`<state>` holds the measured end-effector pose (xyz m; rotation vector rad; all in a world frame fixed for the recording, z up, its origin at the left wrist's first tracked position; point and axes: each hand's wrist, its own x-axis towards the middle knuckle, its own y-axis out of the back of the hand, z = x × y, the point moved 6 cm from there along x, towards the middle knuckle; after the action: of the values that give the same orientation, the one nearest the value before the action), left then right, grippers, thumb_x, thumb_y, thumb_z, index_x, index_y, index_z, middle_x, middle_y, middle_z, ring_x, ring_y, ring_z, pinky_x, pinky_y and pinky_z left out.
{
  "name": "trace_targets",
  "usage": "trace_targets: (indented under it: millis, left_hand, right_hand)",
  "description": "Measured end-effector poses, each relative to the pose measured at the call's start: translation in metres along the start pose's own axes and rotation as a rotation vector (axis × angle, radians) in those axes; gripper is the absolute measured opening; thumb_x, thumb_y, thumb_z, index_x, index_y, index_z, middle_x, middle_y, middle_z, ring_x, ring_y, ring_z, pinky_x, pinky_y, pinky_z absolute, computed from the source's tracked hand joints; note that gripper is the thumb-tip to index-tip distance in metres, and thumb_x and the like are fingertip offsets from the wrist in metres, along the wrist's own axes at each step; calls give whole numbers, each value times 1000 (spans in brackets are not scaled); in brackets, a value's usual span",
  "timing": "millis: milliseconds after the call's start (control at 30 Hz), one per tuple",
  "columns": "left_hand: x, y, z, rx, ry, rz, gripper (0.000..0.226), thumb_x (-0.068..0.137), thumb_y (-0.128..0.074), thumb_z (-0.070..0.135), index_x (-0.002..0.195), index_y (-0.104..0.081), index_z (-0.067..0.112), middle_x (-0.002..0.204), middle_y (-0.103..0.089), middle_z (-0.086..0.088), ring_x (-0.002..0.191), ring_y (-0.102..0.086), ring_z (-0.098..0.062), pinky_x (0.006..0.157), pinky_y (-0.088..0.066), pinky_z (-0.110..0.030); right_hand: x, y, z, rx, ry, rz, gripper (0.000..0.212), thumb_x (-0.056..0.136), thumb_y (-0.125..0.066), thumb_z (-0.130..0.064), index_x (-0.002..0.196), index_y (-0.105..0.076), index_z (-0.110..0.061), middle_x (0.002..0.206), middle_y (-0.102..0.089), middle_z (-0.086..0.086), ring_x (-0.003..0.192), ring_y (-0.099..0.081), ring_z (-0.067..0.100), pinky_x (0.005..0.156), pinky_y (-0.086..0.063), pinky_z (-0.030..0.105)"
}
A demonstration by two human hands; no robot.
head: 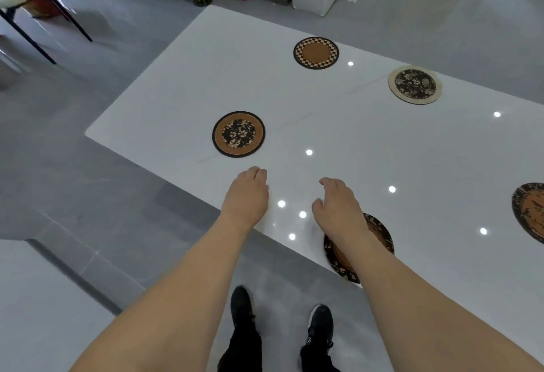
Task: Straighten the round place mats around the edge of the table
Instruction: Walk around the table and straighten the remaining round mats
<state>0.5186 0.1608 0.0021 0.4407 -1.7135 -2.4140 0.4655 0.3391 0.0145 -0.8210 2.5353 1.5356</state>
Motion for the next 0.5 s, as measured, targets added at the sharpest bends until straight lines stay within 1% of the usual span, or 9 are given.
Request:
trace_targets:
  millis: [133,267,400,500]
  left_hand:
    - [12,30,-55,27,7,27,37,99,-40,18,132,-45,4,135,-51,-15,115,-50,-31,97,-42,-38]
    - [24,51,-101,6,81,12,40,98,-40,17,135,-42,2,139,-47,-18,120,-47,-33,100,-40,-39]
    - [37,62,-128,19,133,-33,44,99,-40,21,139,-39,2,142,-43,-18,124,-45,-34,103,-39,-41]
    - [54,60,-145,-5,141,-61,44,98,-41,21,138,-40,4,143,-43,-17,127,-43,-33,104,-40,-43]
  right_hand:
    - [13,-20,-58,9,25,-2,49,94,-44,-12,142,-38,-8,144,-43,12,126,-43,28,103,-36,34]
    - [28,-38,-100,119,8,-20,51,93,-44,-15,144,-36,-11,148,-39,9,131,-40,25,106,-35,34]
    - [55,-46,-114,196,-28,-82,53,94,-45,-17,145,-35,-13,151,-35,8,134,-39,25,108,-35,35]
    - [87,-47,-116,266,-85,-76,54,93,-47,-18,146,-34,-12,150,-35,10,134,-40,26,108,-35,35]
